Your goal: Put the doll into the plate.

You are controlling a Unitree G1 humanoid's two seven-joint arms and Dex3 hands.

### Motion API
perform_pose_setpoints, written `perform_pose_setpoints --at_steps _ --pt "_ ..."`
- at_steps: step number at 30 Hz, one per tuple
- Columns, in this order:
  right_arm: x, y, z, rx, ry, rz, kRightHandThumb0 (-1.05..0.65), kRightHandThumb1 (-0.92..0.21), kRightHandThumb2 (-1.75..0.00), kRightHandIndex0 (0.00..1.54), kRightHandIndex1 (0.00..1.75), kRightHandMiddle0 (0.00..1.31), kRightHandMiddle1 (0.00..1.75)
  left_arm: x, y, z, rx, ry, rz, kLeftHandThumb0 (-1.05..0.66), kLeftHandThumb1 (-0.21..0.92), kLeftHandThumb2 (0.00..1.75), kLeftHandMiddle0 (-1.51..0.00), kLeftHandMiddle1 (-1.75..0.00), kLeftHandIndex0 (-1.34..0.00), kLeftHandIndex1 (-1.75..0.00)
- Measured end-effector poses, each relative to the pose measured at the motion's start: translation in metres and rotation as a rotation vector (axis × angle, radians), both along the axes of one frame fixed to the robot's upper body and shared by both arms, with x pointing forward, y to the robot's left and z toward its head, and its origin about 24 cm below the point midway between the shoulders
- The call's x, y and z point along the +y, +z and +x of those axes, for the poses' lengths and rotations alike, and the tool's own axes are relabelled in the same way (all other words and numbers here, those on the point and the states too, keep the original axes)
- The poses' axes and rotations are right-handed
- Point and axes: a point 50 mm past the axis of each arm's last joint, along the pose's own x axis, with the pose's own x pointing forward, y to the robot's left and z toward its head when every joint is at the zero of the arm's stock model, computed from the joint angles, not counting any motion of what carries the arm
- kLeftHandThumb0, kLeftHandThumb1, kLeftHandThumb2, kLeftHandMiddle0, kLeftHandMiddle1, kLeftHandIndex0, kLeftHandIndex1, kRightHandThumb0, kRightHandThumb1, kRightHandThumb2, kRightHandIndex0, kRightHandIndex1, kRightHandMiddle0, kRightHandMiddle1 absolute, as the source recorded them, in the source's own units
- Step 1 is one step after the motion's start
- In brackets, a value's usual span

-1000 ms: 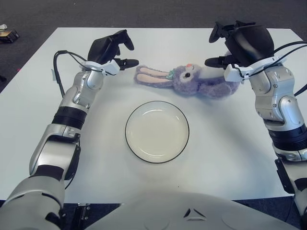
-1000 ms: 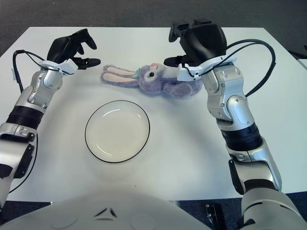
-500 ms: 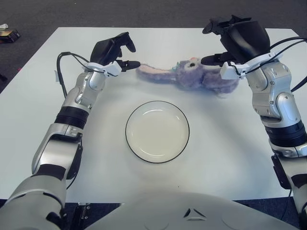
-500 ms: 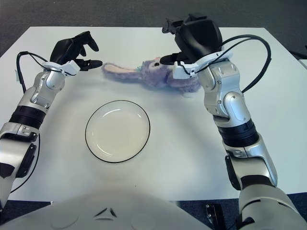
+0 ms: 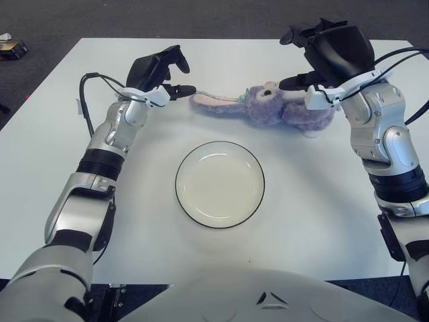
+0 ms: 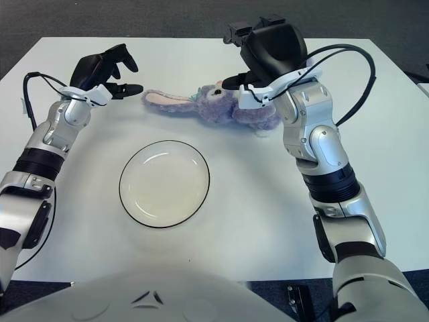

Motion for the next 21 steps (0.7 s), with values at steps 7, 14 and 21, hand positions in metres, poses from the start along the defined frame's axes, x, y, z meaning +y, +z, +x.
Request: perform_pose_setpoints --at_steps 7,14,21 --pt "0.004 -0.01 0.013 0.158 0.025 0.001 -0.61 -0.92 -0.2 0.2 0.0 0.32 0.17 -0.002 0.001 0.0 -0.004 -0.004 0.004 -0.37 0.92 0.26 -0.61 -1.65 -0.48 -1.46" --pt "0.01 -0.014 0.021 0.204 0.033 -0.011 -0.64 -0.92 -0.18 0.15 0.0 0.33 0.13 -0.004 0.003 -0.001 -0.015 -0.007 0.006 -0.37 0.92 0.26 -0.62 -1.68 -0.48 -1.46" --pt "0.017 -0.023 0.031 0.264 0.029 -0.03 -0.68 -0.92 -0.18 0.05 0.0 0.26 0.08 -0.007 0.006 -0.003 -0.031 -0.016 0.006 -0.37 0.92 0.26 -0.63 -1.71 -0.48 -1.46"
